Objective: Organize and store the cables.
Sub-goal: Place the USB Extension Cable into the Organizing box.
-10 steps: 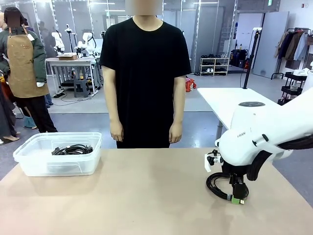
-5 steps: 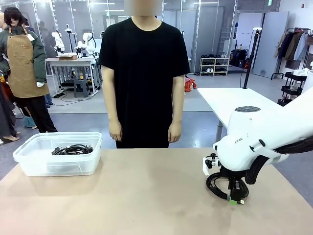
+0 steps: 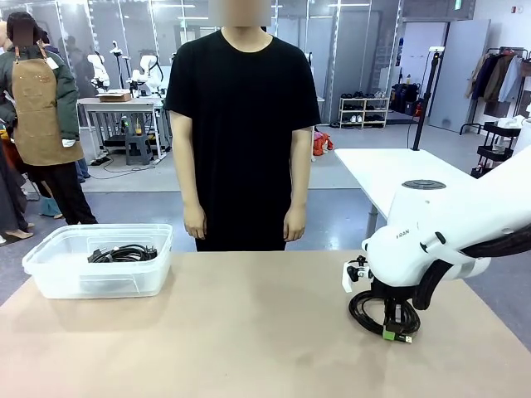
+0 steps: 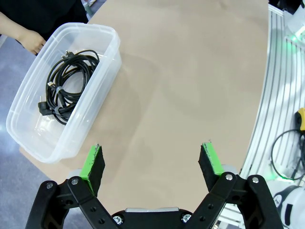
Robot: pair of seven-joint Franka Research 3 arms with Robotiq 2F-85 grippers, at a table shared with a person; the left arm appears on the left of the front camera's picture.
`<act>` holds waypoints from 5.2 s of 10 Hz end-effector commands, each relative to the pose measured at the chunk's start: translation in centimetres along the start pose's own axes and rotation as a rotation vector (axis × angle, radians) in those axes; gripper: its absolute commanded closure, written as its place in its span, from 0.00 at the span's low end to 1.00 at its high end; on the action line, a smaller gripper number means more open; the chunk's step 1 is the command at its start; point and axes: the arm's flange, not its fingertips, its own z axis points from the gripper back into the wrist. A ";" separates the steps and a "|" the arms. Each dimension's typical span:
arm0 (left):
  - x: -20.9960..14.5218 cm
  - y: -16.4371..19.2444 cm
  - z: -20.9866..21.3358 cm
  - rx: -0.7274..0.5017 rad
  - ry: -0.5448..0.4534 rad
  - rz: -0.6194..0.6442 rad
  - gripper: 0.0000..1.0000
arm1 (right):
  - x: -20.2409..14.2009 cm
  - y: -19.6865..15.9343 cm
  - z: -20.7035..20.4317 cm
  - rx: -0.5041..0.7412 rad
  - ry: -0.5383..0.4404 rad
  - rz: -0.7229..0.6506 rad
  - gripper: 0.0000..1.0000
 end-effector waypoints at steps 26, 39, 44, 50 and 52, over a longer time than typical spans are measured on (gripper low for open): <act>0.0 0.1 0.0 -0.006 -0.022 -0.017 0.00 | 23.4 10.0 3.8 0.146 -0.081 0.432 1.00; 3.7 -0.7 1.4 -0.007 -0.041 -0.047 0.00 | 16.3 9.2 9.2 0.130 -0.224 0.340 0.00; 16.4 -4.0 -4.0 -0.073 0.093 -0.165 0.00 | -0.7 6.4 14.3 0.106 -0.478 0.198 0.00; 27.2 -12.7 -16.6 -0.071 0.341 -0.376 0.00 | -22.4 6.8 12.8 0.010 -0.847 -0.051 0.00; 30.1 -14.5 -20.8 -0.066 0.384 -0.418 0.00 | -28.2 7.8 11.4 0.008 -0.991 -0.095 0.00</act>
